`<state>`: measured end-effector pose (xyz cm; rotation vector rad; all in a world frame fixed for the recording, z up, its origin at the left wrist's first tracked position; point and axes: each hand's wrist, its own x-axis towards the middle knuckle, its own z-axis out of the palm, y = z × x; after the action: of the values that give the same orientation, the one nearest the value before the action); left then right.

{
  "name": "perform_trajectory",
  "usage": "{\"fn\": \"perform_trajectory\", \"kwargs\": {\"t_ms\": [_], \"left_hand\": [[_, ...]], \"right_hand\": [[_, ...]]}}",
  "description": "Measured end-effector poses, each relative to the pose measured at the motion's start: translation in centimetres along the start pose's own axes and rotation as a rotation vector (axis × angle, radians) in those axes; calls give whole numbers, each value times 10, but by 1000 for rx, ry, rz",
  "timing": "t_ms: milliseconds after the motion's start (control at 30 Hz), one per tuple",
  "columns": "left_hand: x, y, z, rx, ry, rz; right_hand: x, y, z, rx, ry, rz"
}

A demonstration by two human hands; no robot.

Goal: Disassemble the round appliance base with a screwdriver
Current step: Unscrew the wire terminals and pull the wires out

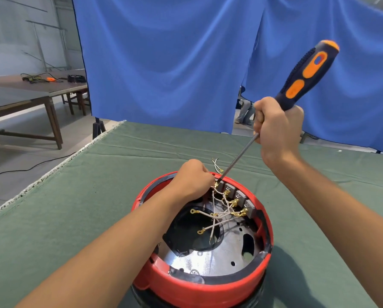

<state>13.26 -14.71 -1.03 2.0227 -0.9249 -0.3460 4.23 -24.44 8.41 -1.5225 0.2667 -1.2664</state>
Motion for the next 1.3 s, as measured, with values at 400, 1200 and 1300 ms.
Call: {"fn": "perform_trajectory", "kwargs": {"t_ms": [400,1200,1300], "left_hand": [[-2,-1,-1,23,-7,0],[-6,2,-1,60,55,17],[-5,3,-2,48,53,7]], "right_hand": [[-39,-18,11,-244,-138,-202],[43,17,4,-104,67,431],[29,12,-2,-43,67,290]]}}
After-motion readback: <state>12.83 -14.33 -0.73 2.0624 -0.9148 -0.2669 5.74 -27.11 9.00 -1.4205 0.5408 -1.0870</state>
